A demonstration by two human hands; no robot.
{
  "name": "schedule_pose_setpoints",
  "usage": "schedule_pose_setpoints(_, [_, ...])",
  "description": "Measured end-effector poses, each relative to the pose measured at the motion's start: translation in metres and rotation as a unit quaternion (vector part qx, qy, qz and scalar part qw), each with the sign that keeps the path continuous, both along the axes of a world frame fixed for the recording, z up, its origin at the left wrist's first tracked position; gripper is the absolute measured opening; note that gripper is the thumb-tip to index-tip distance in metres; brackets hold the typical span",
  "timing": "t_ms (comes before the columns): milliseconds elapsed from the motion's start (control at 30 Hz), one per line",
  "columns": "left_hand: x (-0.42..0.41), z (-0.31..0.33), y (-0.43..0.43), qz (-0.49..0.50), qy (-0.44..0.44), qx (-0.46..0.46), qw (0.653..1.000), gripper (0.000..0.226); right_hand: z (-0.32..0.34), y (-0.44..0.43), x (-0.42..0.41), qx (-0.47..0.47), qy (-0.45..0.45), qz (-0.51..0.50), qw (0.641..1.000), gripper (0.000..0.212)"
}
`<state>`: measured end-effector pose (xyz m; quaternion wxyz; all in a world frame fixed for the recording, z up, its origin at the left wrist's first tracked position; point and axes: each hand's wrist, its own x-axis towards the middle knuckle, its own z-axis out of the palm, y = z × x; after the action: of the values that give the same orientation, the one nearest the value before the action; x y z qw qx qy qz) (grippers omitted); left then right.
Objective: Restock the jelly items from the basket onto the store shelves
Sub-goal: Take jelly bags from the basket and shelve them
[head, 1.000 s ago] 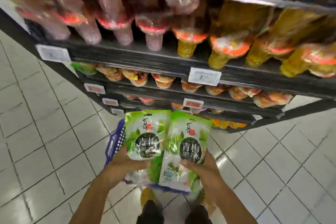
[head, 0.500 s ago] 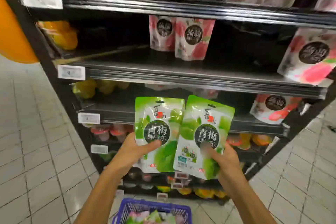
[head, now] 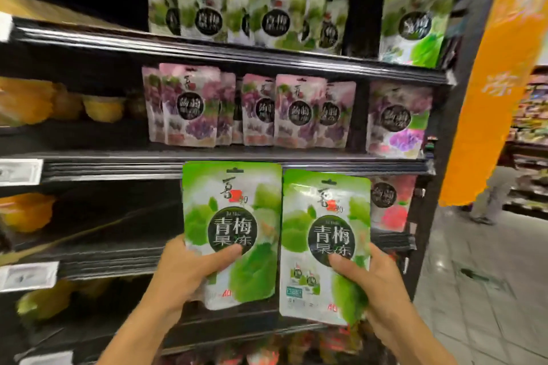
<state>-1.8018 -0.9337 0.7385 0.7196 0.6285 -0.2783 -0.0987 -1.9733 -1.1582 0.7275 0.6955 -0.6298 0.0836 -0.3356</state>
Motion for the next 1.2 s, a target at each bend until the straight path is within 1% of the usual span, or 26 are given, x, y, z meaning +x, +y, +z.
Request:
schedule_pose_setpoints(67, [0.003,0.026,-0.017,-0.008,-0.012,-0.018,1.000,0.054,0.022,-0.012,-0.001,-0.023,-0.018,-0.019,0.999,0.061])
schedule_pose_setpoints(133, [0.006,0.050,-0.033,-0.013,-0.025,-0.032,0.999,0.049,0.044,-0.024,0.001,-0.045,-0.032,-0.029,0.998,0.053])
schedule_pose_setpoints(233, [0.009,0.081,-0.056,-0.018,-0.047,-0.034,0.998,0.045,0.069,-0.044,0.003,-0.054,-0.054,-0.050,0.996,0.044])
schedule_pose_setpoints(300, [0.010,0.098,-0.069,-0.027,-0.059,-0.041,0.997,0.041,0.085,-0.059,0.003,-0.062,-0.070,-0.057,0.994,0.044])
schedule_pose_setpoints(367, [0.011,0.116,-0.081,-0.031,-0.064,-0.056,0.996,0.042,0.105,-0.074,0.002,-0.078,-0.087,-0.063,0.991,0.045])
schedule_pose_setpoints(500, [0.009,0.156,-0.102,-0.037,-0.088,-0.057,0.994,0.047,0.154,-0.102,0.003,-0.099,-0.116,-0.095,0.984,0.057])
schedule_pose_setpoints(567, [0.008,0.175,-0.111,-0.040,-0.100,-0.064,0.992,0.047,0.181,-0.117,0.005,-0.112,-0.122,-0.111,0.980,0.052])
schedule_pose_setpoints(633, [0.008,0.191,-0.121,-0.042,-0.099,-0.076,0.991,0.042,0.208,-0.131,0.009,-0.119,-0.124,-0.125,0.977,0.046])
schedule_pose_setpoints(767, [0.008,0.215,-0.140,-0.048,-0.091,-0.071,0.992,0.029,0.261,-0.158,0.025,-0.129,-0.122,-0.144,0.974,0.044])
schedule_pose_setpoints(900, [0.009,0.226,-0.159,-0.052,-0.092,-0.076,0.991,0.033,0.307,-0.182,0.050,-0.109,-0.113,-0.142,0.977,0.038])
schedule_pose_setpoints(967, [0.008,0.228,-0.168,-0.054,-0.093,-0.082,0.991,0.033,0.326,-0.190,0.064,-0.093,-0.092,-0.130,0.983,0.043])
schedule_pose_setpoints(1033, [0.008,0.228,-0.175,-0.062,-0.089,-0.085,0.990,0.037,0.342,-0.197,0.075,-0.082,-0.072,-0.119,0.987,0.046])
schedule_pose_setpoints(1133, [0.009,0.229,-0.182,-0.070,-0.093,-0.085,0.990,0.045,0.361,-0.206,0.090,-0.086,-0.051,-0.133,0.986,0.066])
schedule_pose_setpoints(1200, [0.010,0.230,-0.185,-0.067,-0.096,-0.088,0.989,0.046,0.371,-0.211,0.095,-0.090,-0.052,-0.158,0.982,0.073])
